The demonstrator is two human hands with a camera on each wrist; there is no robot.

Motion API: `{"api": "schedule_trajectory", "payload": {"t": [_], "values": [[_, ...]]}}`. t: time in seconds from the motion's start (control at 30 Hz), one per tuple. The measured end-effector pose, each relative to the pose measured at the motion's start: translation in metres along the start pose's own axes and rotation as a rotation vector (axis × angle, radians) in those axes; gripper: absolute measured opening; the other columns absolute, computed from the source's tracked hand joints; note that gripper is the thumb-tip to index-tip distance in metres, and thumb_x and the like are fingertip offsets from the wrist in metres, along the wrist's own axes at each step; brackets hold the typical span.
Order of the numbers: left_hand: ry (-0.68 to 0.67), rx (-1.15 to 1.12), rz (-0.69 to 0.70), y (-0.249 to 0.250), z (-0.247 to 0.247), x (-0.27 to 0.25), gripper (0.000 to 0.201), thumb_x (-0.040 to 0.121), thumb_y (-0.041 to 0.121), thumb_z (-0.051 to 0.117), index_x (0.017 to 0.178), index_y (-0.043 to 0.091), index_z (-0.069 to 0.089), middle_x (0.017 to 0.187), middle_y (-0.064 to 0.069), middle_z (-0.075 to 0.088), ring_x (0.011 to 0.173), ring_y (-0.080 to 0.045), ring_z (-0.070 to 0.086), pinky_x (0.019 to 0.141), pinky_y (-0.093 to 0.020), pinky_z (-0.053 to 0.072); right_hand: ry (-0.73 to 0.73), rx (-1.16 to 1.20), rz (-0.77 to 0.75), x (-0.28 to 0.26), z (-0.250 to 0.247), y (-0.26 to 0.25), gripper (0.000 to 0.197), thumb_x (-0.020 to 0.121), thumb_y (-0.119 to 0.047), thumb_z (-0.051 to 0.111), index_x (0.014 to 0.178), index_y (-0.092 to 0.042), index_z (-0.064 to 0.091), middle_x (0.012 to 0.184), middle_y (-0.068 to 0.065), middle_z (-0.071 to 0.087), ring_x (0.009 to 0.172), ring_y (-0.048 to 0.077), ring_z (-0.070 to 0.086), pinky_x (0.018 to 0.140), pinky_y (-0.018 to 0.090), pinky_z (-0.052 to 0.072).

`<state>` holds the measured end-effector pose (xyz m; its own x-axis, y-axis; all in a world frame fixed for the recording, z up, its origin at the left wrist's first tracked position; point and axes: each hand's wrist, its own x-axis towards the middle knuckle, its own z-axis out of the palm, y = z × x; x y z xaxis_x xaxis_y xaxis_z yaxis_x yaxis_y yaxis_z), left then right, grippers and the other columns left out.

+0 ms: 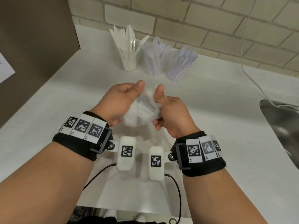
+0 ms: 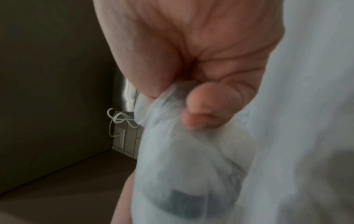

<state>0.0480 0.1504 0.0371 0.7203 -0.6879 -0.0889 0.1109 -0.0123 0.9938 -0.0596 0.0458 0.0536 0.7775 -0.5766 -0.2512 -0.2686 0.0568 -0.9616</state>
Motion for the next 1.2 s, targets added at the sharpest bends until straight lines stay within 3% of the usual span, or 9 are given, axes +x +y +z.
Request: {"api": "schedule_trajectory", "payload": {"t": [0.07, 0.2, 0.27, 0.37, 0.6, 0.7, 0.87, 1.03, 1.2], "values": [[0.105, 0.003, -0.041, 0.001, -0.002, 0.003, 0.050, 0.083, 0.053, 0.063, 0.088, 0.003, 0.067, 0.080, -0.016, 0.065, 0.071, -0.027, 0.061, 0.067, -0.038, 0.050, 0.038, 0.076, 0.021, -0.001, 0.000, 0.000, 0.064, 0.094, -0.063, 0.033, 0.107, -0.008, 0.064, 0.081, 0.013, 0.066, 0.048, 0.021, 0.059, 0.044, 0.029, 0.049], [0.352, 0.122, 0.012, -0.001, -0.007, 0.008, 0.059, 0.087, 0.053, 0.057, 0.088, -0.007, 0.057, 0.068, -0.010, 0.045, 0.059, -0.021, 0.041, 0.056, -0.032, 0.038, 0.025, 0.008, -0.106, -0.008, -0.005, 0.000, 0.036, 0.090, -0.043, 0.061, 0.125, -0.045, 0.050, 0.123, -0.013, 0.048, 0.093, 0.022, 0.067, 0.063, 0.032, 0.060], [0.257, 0.128, 0.035, 0.004, -0.003, 0.005, 0.053, 0.091, 0.049, 0.054, 0.087, -0.003, 0.062, 0.068, -0.011, 0.053, 0.057, -0.020, 0.048, 0.058, -0.031, 0.042, -0.109, -0.098, -0.107, -0.007, -0.002, 0.001, 0.041, 0.089, -0.033, 0.065, 0.127, -0.042, 0.052, 0.120, -0.021, 0.047, 0.102, 0.019, 0.062, 0.070, 0.032, 0.060], [0.020, 0.062, 0.048, 0.014, 0.005, -0.008, 0.039, 0.097, 0.038, 0.044, 0.080, 0.009, 0.063, 0.053, 0.006, 0.064, 0.040, -0.005, 0.056, 0.042, -0.013, 0.042, -0.209, -0.071, -0.002, -0.003, -0.001, 0.003, 0.046, 0.091, -0.031, 0.063, 0.134, -0.023, 0.049, 0.128, 0.007, 0.057, 0.101, 0.025, 0.064, 0.074, 0.038, 0.060], [-0.213, -0.101, 0.098, 0.010, -0.011, -0.011, 0.038, 0.062, 0.058, 0.049, 0.057, 0.023, 0.063, 0.052, 0.007, 0.060, 0.048, -0.007, 0.058, 0.046, -0.016, 0.046, -0.347, 0.244, 0.150, -0.008, -0.006, 0.003, 0.032, 0.095, -0.029, 0.055, 0.115, -0.006, 0.061, 0.095, 0.007, 0.069, 0.083, 0.021, 0.070, 0.063, 0.032, 0.061], [-0.079, 0.034, 0.172, 0.000, -0.010, -0.003, 0.035, 0.077, 0.058, 0.059, 0.079, 0.024, 0.061, 0.069, 0.010, 0.061, 0.062, -0.007, 0.057, 0.061, -0.024, 0.049, -0.314, 0.319, 0.116, -0.010, -0.004, 0.005, 0.015, 0.094, -0.018, 0.055, 0.097, -0.006, 0.064, 0.082, 0.007, 0.070, 0.070, 0.018, 0.070, 0.059, 0.032, 0.061], [0.222, 0.043, 0.240, -0.002, -0.022, -0.002, 0.012, 0.088, 0.038, 0.063, 0.078, 0.034, 0.058, 0.085, 0.021, 0.058, 0.082, -0.019, 0.062, 0.075, -0.036, 0.052, 0.067, 0.452, -0.045, 0.001, -0.010, 0.010, 0.013, 0.093, -0.010, 0.060, 0.079, -0.010, 0.060, 0.087, 0.010, 0.066, 0.077, 0.022, 0.067, 0.068, 0.039, 0.062], [-0.191, -0.027, 0.092, -0.002, -0.019, -0.026, 0.040, 0.076, 0.028, 0.073, 0.114, 0.037, 0.063, 0.123, 0.001, 0.063, 0.105, -0.023, 0.066, 0.082, -0.043, 0.057, -0.078, 0.465, -0.063, -0.005, -0.001, 0.009, 0.015, 0.096, -0.013, 0.054, 0.084, -0.008, 0.061, 0.083, 0.009, 0.068, 0.075, 0.022, 0.068, 0.068, 0.036, 0.061], [-0.256, -0.211, 0.014, 0.002, -0.023, -0.054, 0.051, 0.063, 0.022, 0.082, 0.110, 0.014, 0.065, 0.103, -0.011, 0.071, 0.095, -0.028, 0.069, 0.073, -0.040, 0.058, -0.073, 0.267, -0.033, -0.020, 0.015, 0.011, 0.041, 0.082, -0.042, 0.063, 0.100, -0.008, 0.050, 0.089, 0.016, 0.058, 0.068, 0.025, 0.063, 0.046, 0.029, 0.053]]}}
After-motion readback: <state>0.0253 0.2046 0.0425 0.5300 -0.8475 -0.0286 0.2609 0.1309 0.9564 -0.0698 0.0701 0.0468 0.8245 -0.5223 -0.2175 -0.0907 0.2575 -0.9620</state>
